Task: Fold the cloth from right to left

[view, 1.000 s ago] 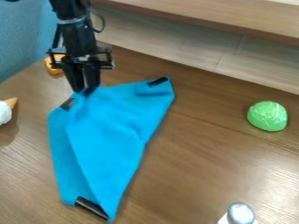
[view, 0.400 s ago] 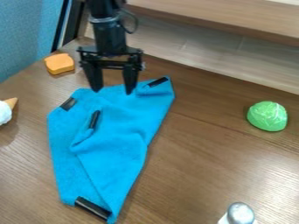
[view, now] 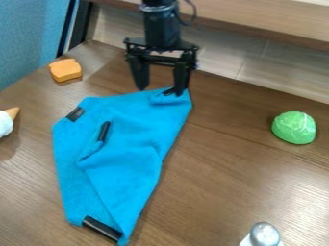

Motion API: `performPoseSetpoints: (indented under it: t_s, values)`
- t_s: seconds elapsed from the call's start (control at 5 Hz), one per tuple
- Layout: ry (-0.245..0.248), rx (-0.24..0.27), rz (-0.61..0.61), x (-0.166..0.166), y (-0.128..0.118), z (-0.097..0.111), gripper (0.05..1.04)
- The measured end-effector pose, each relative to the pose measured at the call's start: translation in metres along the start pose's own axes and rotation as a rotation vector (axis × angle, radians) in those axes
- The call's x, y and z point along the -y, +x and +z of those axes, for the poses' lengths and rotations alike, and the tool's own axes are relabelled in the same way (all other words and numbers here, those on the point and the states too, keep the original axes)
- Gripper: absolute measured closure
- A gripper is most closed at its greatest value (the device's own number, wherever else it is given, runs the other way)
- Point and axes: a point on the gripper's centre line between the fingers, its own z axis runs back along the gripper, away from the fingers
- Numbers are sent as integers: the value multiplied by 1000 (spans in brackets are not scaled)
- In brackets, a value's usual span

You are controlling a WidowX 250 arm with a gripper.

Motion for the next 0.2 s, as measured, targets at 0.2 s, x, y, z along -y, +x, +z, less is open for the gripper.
performPoseSetpoints:
  t_s: [0.2]
  values:
    - [41, 32, -78, 19, 5, 5, 83]
